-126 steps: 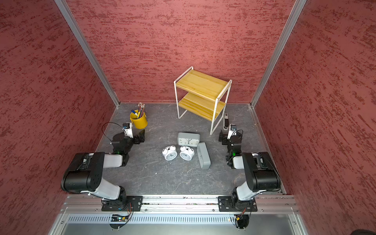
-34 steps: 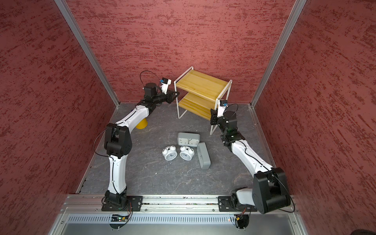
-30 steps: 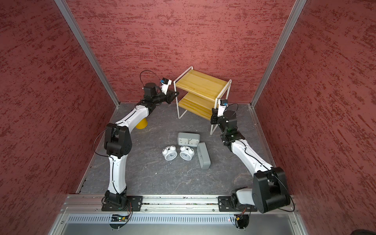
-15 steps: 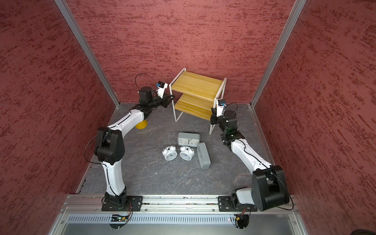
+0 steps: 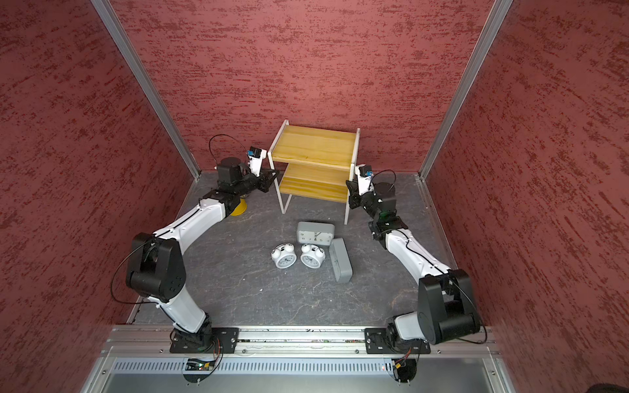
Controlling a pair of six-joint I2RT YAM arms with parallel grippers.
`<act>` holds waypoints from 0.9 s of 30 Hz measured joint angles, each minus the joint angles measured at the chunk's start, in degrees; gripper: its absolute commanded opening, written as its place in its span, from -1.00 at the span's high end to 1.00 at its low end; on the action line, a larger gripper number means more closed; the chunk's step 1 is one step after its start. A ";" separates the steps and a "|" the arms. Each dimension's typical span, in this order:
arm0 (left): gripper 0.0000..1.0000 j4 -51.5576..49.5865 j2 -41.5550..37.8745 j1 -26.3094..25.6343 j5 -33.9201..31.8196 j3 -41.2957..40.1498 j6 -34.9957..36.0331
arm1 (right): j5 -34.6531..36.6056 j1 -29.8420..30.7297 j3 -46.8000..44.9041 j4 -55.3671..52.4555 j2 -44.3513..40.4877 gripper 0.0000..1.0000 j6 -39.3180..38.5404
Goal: Place the alarm clocks on the shelf by style
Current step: Adjust the shelf at the center of the board.
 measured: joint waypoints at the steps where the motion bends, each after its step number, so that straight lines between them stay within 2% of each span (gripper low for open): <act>1: 0.94 -0.20 -0.98 0.00 -0.15 -0.96 -0.15 | -0.37 -0.02 0.11 -0.04 0.09 0.94 -0.07; 16: 0.90 -1.64 -9.55 -0.68 -0.42 -9.20 -1.55 | -1.25 -0.07 -0.04 -0.44 -0.17 0.92 -1.53; 27: 0.88 -1.86 -10.95 -1.22 -0.33 -10.56 -1.68 | -1.29 -0.09 -2.67 -0.24 -2.86 0.90 -1.44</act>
